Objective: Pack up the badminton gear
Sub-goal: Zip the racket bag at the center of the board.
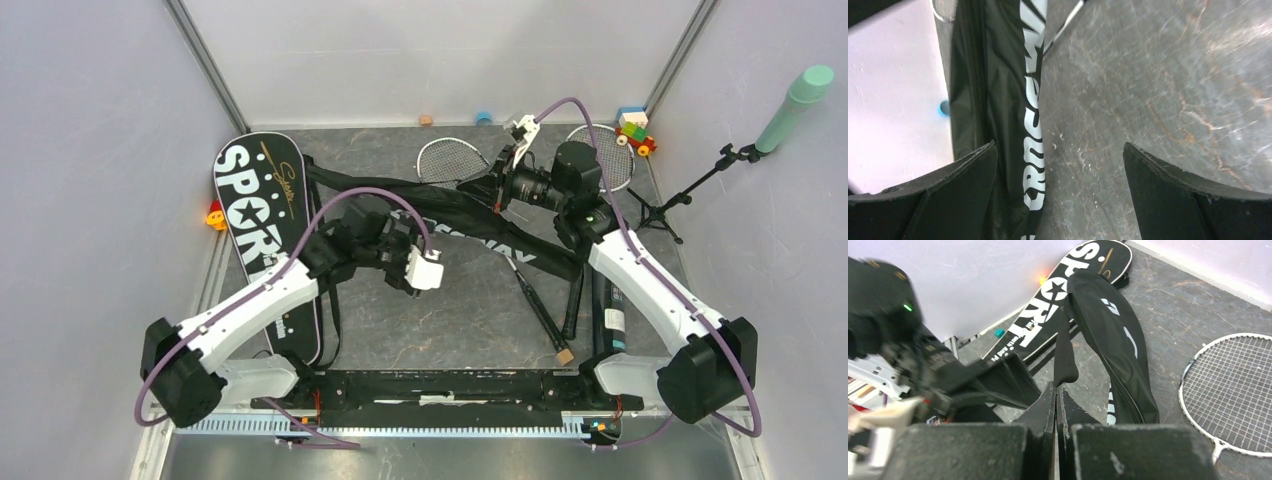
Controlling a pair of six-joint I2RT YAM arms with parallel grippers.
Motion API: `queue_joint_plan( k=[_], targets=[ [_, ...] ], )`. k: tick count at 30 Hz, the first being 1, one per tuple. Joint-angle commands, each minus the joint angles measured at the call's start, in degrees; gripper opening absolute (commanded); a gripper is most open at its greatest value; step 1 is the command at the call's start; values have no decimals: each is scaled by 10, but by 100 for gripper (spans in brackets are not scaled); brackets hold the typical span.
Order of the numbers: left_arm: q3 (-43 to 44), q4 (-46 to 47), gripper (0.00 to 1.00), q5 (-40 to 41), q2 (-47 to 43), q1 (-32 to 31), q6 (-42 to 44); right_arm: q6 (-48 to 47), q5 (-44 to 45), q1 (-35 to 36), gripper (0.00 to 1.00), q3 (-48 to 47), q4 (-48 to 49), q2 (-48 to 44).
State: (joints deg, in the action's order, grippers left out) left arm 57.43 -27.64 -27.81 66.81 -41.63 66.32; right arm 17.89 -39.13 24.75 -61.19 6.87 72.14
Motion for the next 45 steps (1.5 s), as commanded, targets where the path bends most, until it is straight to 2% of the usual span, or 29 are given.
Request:
queue_joint_plan(
  k=[1, 7, 11, 14, 18, 21, 30, 34, 36, 39, 40, 41, 45],
  targets=[
    [-22, 141, 100, 132, 36, -20, -3, 35, -42, 4, 0, -55, 55, -9],
    [-18, 239, 100, 185, 99, -22, 4, 21, -78, 23, 0, -54, 44, -10],
    [13, 249, 100, 219, 143, -22, 0, 6, -81, 40, 0, -53, 27, -15],
    [26, 240, 100, 253, 171, -21, 24, -5, -80, 50, 0, -53, 16, -27],
    [55, 176, 100, 281, 192, -13, 41, -28, -71, 57, 0, -53, -9, -45],
    [82, 122, 100, 262, 197, 4, 40, -38, -73, 59, 0, -46, -12, -58],
    [105, 110, 99, 276, 227, 28, 44, -58, -89, 69, 0, -42, -22, -77],
    [120, 80, 85, 298, 260, 31, 40, -65, -89, 72, 0, -39, -22, -84],
    [116, 81, 69, 309, 271, 31, 39, -69, -81, 72, 0, -35, -22, -91],
    [115, 76, 30, 316, 272, 31, 28, -107, -22, 72, 0, -38, -47, -98],
    [113, 74, 10, 314, 266, 31, 21, -125, 14, 72, 0, -41, -64, -100],
    [109, 73, 2, 314, 261, 31, 17, -145, 59, 72, 0, -43, -77, -99],
    [81, 62, 2, 324, 227, 31, 16, -200, 290, 63, 0, -24, -111, -92]
  ],
)
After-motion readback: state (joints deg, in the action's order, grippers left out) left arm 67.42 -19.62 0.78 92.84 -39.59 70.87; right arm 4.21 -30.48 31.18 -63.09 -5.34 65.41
